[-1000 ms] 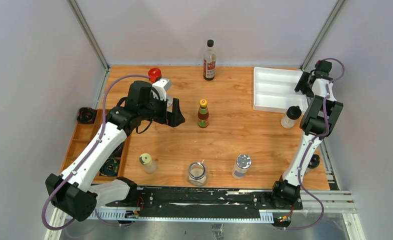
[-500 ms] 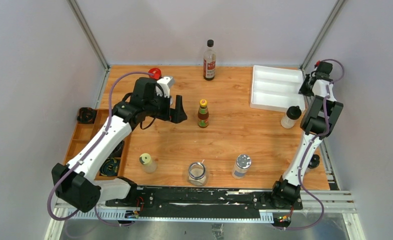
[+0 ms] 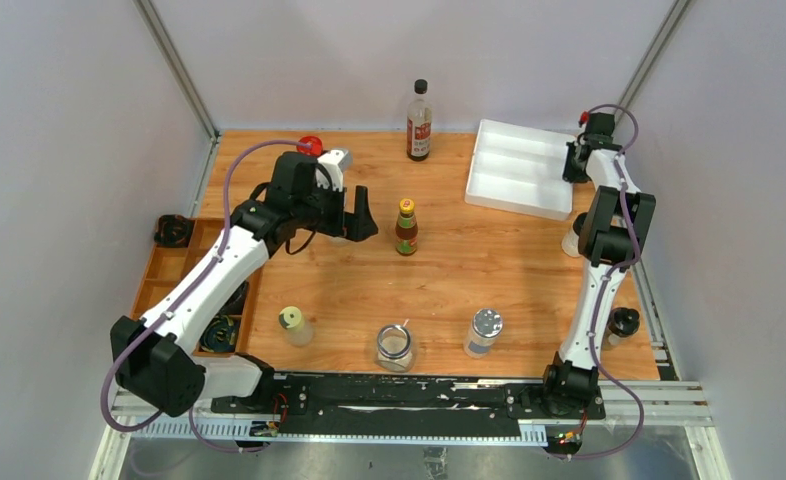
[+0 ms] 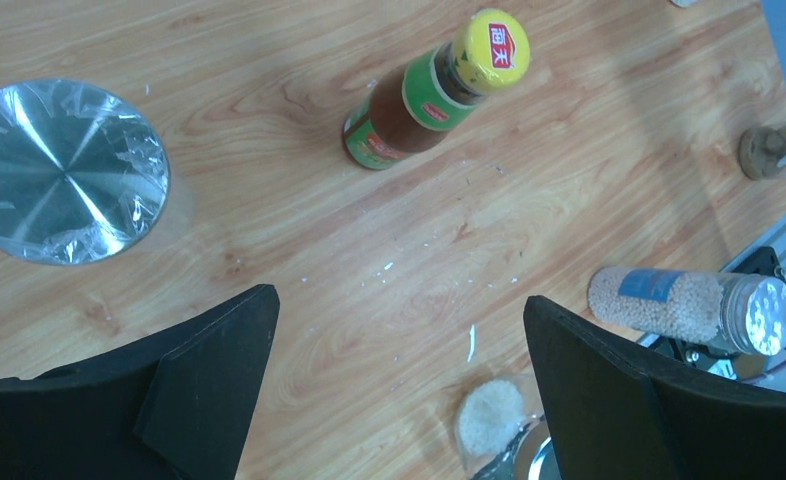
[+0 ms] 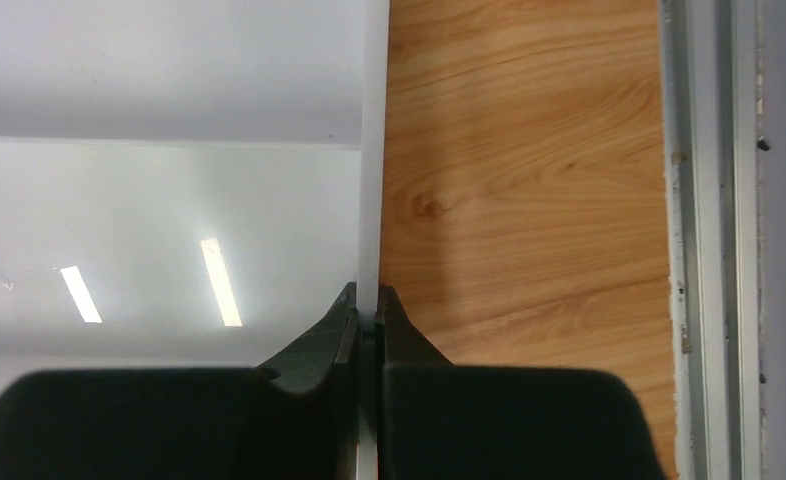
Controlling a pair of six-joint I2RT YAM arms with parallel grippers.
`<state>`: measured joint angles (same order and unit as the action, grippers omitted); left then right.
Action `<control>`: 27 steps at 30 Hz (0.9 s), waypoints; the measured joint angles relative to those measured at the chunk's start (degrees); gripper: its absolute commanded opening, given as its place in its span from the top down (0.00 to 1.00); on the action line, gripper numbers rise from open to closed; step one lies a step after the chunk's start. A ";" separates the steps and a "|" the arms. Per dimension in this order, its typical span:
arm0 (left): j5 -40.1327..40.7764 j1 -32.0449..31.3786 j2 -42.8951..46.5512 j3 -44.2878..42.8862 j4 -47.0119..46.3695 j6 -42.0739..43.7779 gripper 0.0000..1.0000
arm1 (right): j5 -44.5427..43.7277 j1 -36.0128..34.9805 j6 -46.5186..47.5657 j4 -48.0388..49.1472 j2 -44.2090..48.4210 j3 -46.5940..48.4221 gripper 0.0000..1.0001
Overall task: Organize the condiment bottles
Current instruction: Move the storage box to the center of the board.
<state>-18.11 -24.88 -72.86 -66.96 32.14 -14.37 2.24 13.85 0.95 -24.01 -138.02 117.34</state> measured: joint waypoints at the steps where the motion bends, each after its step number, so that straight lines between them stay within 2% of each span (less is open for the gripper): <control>1: 0.17 0.00 -0.15 0.00 -0.52 -0.04 0.00 | -0.02 -0.42 0.04 0.11 0.35 -0.57 1.00; 11: 1.60 0.00 -4.90 0.94 -7.45 -1.33 0.02 | -0.28 -1.73 0.17 -0.07 2.32 -3.41 1.00; 14: 1.60 0.00 -5.38 3.21 -12.46 -2.47 0.07 | -0.26 -1.75 0.13 -0.11 2.34 -3.43 1.00; 18: 1.88 -0.46 -5.38 6.75 -19.87 -3.96 0.06 | -0.26 -1.86 -0.26 -0.26 2.34 -3.43 1.00; 21: 3.65 -2.64 -5.44 7.72 -22.27 -3.89 0.05 | -0.15 -2.08 -0.66 -0.55 2.34 -3.43 1.00; 27: 8.55 -11.23 -8.33 7.39 -25.90 -2.43 0.05 | 0.33 -2.73 -1.07 -0.68 2.34 -3.43 1.00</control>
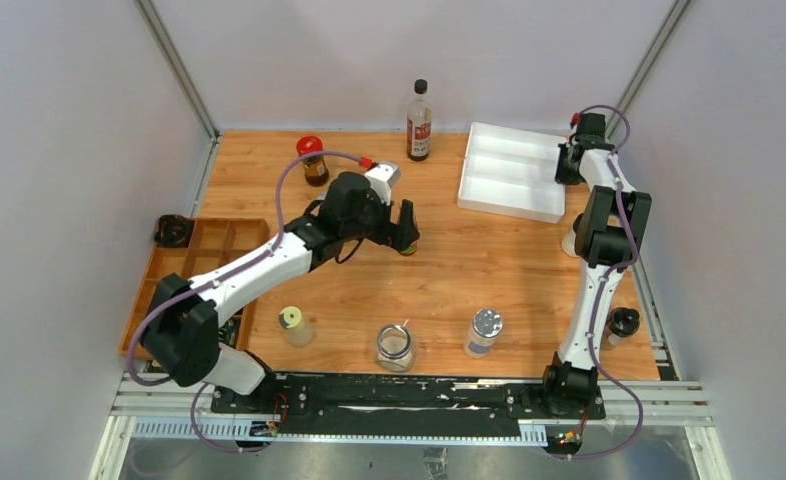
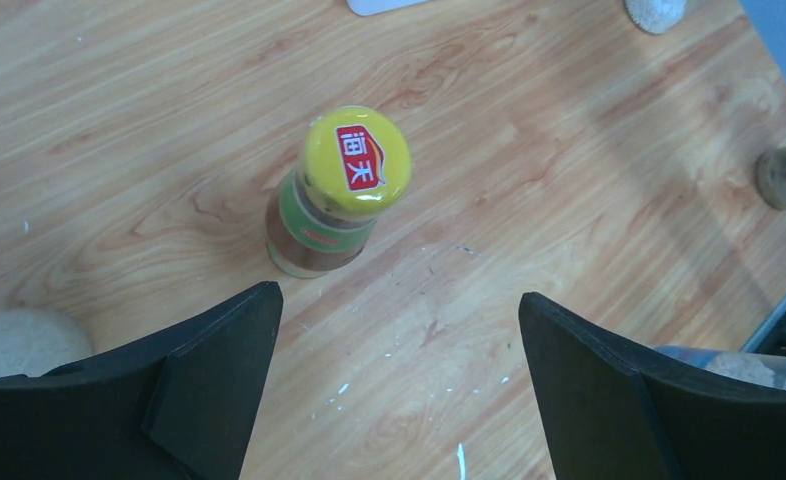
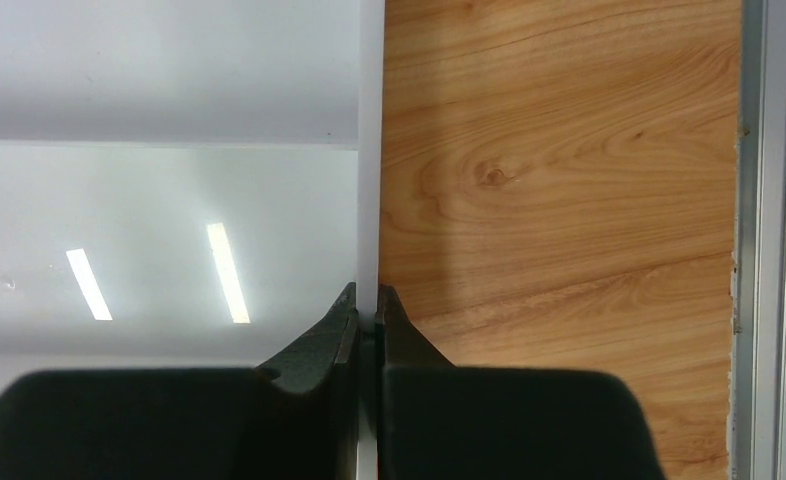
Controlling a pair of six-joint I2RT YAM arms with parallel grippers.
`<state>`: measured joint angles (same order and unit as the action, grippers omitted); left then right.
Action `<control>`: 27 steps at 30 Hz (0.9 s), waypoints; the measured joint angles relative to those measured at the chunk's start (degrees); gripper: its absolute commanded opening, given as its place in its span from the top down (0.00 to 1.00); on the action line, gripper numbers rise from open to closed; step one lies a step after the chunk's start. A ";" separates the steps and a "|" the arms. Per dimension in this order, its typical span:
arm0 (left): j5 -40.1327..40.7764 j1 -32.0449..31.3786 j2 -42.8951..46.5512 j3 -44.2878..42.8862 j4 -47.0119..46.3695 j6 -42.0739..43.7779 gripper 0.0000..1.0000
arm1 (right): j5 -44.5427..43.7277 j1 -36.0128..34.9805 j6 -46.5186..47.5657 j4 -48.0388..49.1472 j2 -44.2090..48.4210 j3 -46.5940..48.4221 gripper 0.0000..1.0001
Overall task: Organize the condiment bottles
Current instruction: Move the storage box to the center of the board, then pick up the bottle from the center of the board.
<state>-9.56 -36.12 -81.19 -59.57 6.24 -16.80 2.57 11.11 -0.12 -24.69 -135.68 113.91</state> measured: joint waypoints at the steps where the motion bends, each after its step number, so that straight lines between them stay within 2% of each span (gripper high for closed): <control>1: 0.98 -0.98 -0.98 -0.20 -0.33 0.33 0.05 | 0.02 -0.09 0.00 0.00 0.00 0.00 1.00; 10: 11.56 -3.43 -7.34 -1.53 -3.82 2.16 0.07 | 1.03 -0.20 0.00 -0.33 0.09 0.00 1.00; 14: 15.17 -3.67 -8.92 -2.03 -7.02 3.04 0.13 | 1.46 -0.17 -0.07 -0.42 0.09 0.00 1.00; 17: 16.65 -3.80 -10.29 -2.64 -9.22 3.48 0.35 | 1.75 -0.17 -0.28 -0.48 0.09 0.00 1.00; 21: 17.66 -4.11 -12.85 -4.20 -10.99 4.79 0.40 | 1.90 -0.20 -0.31 -0.52 0.09 0.00 1.00; 26: 18.69 -4.72 -15.10 -4.90 -12.44 6.03 0.58 | 1.97 -0.20 -0.31 -0.55 0.09 0.00 1.00; 27: 18.86 -4.85 -15.30 -5.05 -12.66 6.10 0.64 | 1.97 -0.20 -0.31 -0.55 0.09 0.00 1.00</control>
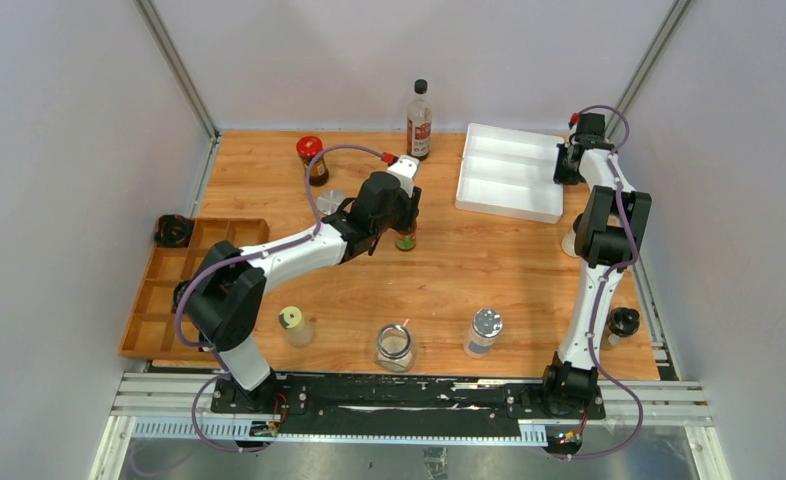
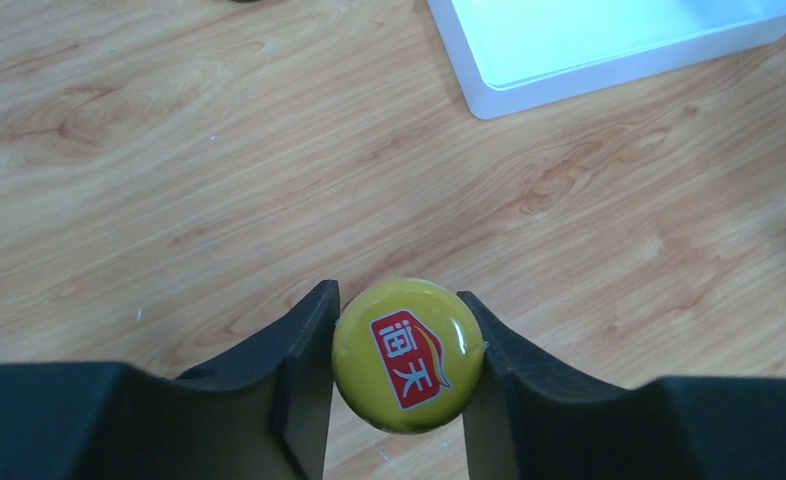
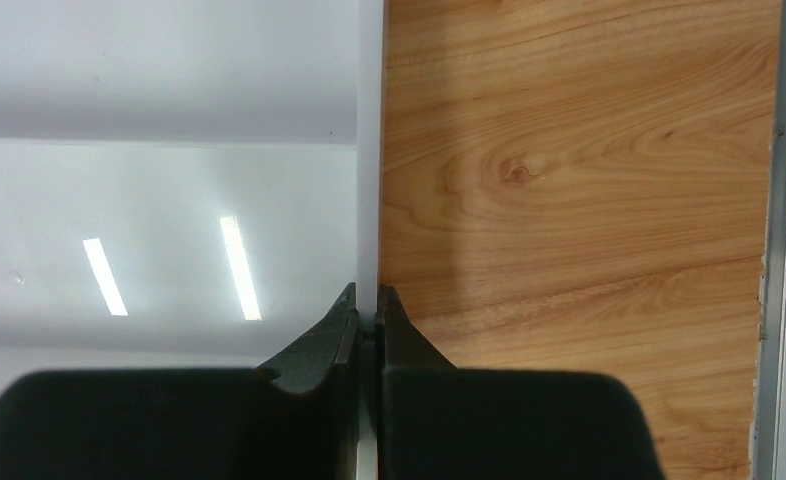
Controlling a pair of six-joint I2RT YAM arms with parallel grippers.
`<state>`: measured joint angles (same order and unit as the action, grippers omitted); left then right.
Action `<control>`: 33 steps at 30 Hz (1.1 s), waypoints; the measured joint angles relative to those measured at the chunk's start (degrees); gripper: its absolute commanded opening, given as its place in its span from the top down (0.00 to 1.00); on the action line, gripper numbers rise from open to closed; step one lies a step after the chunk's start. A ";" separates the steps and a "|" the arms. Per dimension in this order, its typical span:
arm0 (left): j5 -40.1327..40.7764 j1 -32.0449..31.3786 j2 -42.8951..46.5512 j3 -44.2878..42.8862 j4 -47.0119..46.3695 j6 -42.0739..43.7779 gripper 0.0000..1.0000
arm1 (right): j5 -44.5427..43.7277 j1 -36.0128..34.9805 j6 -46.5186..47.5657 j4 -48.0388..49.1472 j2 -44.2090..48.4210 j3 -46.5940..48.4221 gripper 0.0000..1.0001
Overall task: Organize the condiment bottles
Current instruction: Pick up the bottle from the center of the board.
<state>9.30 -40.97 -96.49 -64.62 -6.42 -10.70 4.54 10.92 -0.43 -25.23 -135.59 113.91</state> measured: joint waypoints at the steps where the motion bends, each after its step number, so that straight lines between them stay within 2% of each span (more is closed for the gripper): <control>1: 0.22 -0.04 -0.17 -0.20 -0.02 0.26 0.70 | 0.07 0.02 0.00 -0.02 0.00 0.00 1.00; 6: 0.46 -0.04 -0.85 -0.74 -0.42 0.61 0.81 | 0.15 0.02 0.00 -0.02 0.00 0.00 1.00; 10: 0.52 -0.04 -0.92 -0.83 -0.44 0.72 0.81 | 0.33 0.02 -0.02 -0.04 0.00 0.00 1.00; 13: 0.90 -0.17 -0.90 -1.05 -0.07 0.87 0.94 | 0.61 -0.02 -0.04 -0.07 0.00 0.00 1.00; 16: 1.68 -0.42 -0.90 -2.64 3.04 1.11 0.97 | 0.59 -0.33 -0.02 -0.15 0.11 0.00 1.00; 24: 3.61 -0.48 -0.31 -10.49 17.25 2.51 0.97 | 0.59 -2.75 -0.02 -1.44 1.18 -0.98 1.00; 33: 3.80 -0.48 5.73 -13.62 24.20 2.84 0.94 | 0.55 -4.79 -0.02 -4.02 4.50 -4.20 1.00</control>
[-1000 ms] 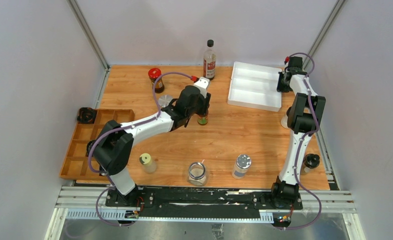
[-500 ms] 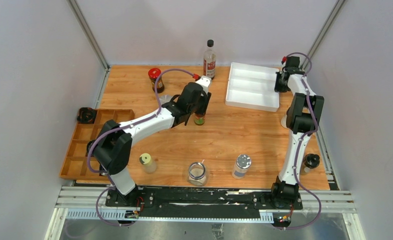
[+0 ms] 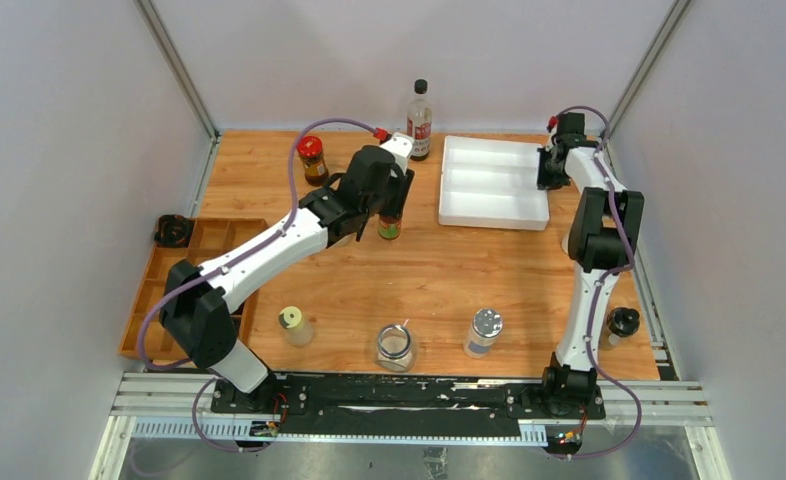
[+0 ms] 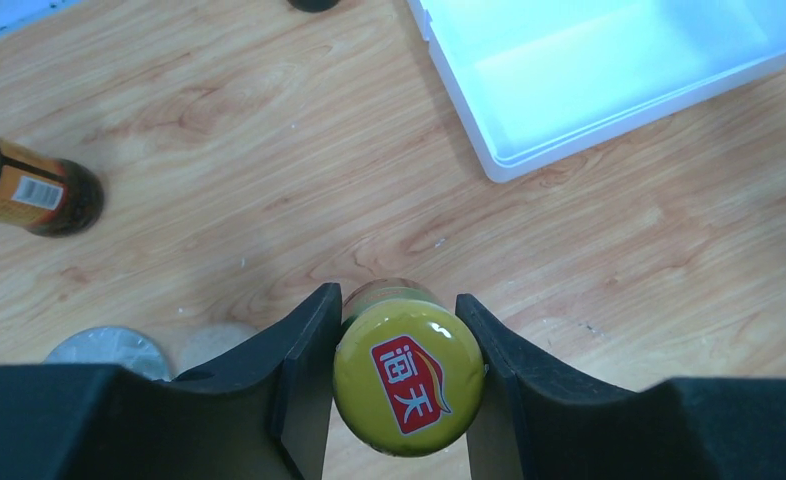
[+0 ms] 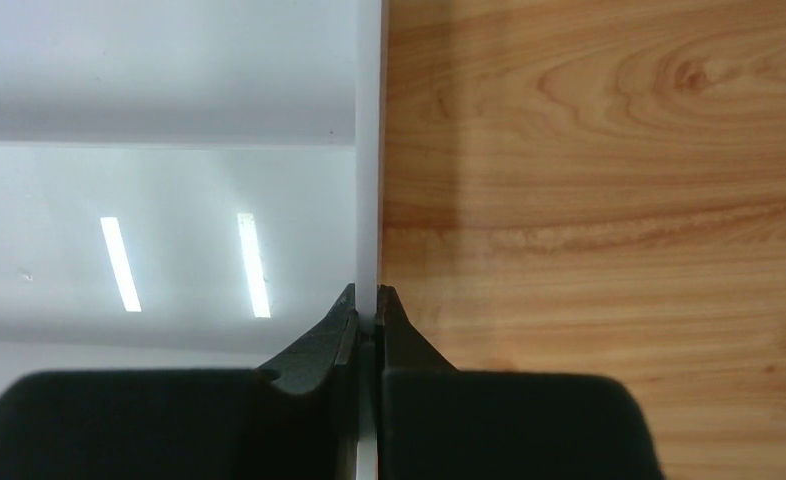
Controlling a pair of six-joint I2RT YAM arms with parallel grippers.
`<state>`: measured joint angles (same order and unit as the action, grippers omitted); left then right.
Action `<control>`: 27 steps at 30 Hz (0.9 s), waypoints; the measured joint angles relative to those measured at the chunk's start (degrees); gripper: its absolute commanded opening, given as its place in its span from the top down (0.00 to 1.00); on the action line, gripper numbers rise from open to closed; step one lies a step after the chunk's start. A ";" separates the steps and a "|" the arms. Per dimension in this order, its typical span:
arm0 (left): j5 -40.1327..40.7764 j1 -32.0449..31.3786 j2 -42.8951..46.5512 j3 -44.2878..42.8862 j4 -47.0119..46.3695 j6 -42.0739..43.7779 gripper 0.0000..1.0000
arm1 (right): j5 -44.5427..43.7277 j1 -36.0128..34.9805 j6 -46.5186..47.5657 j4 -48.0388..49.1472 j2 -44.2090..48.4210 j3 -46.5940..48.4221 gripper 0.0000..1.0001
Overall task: Organize the condiment bottles
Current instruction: Pick up the bottle from the center of the board.
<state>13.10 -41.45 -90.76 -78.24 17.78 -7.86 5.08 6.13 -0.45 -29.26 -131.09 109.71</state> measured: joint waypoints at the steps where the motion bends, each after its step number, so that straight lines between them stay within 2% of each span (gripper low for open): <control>1: 0.00 0.00 0.81 -0.11 0.74 0.00 0.94 | -0.11 -0.09 -0.04 -0.76 0.79 -0.66 1.00; 16: 0.13 -0.24 11.13 -0.52 8.90 -0.04 0.92 | -4.76 -4.96 -0.83 -9.27 19.19 -15.41 1.00; 27: 0.52 -0.48 16.83 -0.52 12.44 -0.26 0.92 | -3.82 -10.05 -3.19 -6.64 33.31 -29.18 1.00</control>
<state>13.63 -41.93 -73.93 -78.76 30.22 -8.12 1.26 -3.92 -3.64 -35.90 -97.78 80.53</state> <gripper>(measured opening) 0.477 0.055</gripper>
